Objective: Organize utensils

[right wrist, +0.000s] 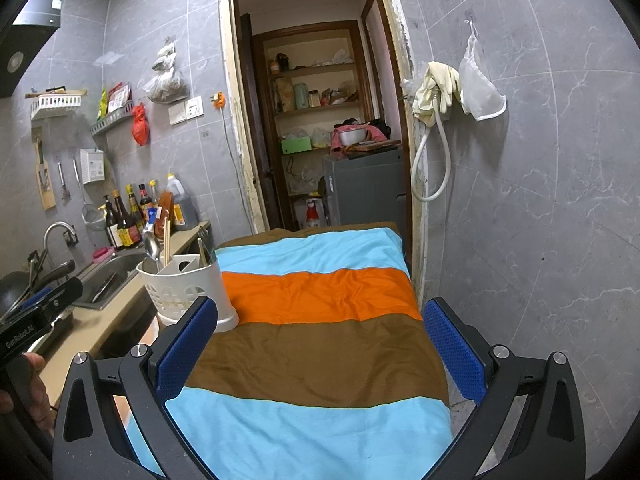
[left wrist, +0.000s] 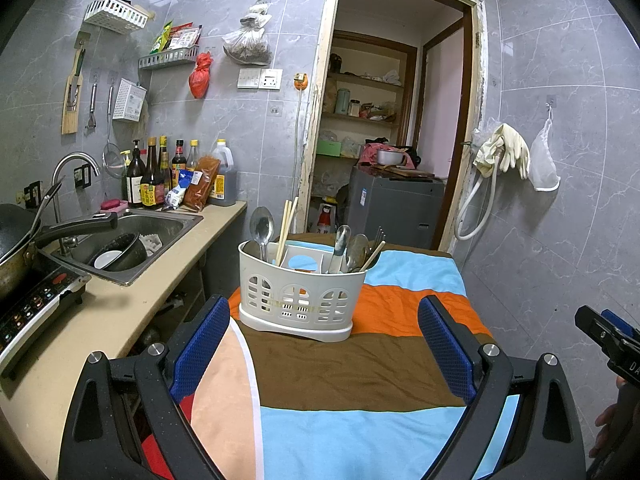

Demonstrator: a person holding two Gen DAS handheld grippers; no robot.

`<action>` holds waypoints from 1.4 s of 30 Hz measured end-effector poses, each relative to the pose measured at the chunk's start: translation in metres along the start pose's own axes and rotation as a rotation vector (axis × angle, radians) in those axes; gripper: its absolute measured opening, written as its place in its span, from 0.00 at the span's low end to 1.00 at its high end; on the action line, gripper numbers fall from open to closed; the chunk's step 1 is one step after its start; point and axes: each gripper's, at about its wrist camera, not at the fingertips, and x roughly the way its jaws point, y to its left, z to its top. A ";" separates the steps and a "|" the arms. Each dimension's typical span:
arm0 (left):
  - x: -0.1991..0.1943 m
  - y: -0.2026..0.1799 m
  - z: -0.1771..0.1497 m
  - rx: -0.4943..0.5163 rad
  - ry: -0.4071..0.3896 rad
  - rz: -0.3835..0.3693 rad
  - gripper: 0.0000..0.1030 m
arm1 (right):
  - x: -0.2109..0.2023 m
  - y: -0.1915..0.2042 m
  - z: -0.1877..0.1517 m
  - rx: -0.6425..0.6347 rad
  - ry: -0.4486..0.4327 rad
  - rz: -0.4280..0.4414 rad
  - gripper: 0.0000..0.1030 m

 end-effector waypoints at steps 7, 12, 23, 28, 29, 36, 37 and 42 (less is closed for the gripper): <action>0.000 0.000 0.000 0.000 0.000 0.000 0.89 | 0.000 0.001 0.001 -0.001 0.000 -0.001 1.00; 0.000 0.000 0.000 0.000 0.000 0.001 0.89 | 0.000 0.001 0.001 -0.001 0.000 -0.001 1.00; 0.001 0.002 0.000 0.000 -0.001 0.001 0.89 | 0.000 0.000 0.002 -0.001 0.000 0.000 1.00; 0.000 0.002 0.000 0.000 -0.001 0.000 0.89 | 0.000 0.000 0.002 -0.001 0.001 -0.001 1.00; 0.000 0.003 0.000 0.000 -0.001 0.000 0.89 | 0.000 0.000 0.002 -0.001 0.001 -0.001 1.00; 0.001 0.003 0.000 0.000 0.003 0.005 0.89 | 0.000 0.000 0.003 -0.001 0.001 -0.001 1.00; 0.002 0.003 0.000 0.002 0.013 0.010 0.89 | 0.000 0.000 0.003 -0.001 0.001 -0.001 1.00; 0.001 0.007 -0.002 0.012 0.003 0.022 0.89 | 0.000 0.000 0.003 -0.001 0.002 -0.001 1.00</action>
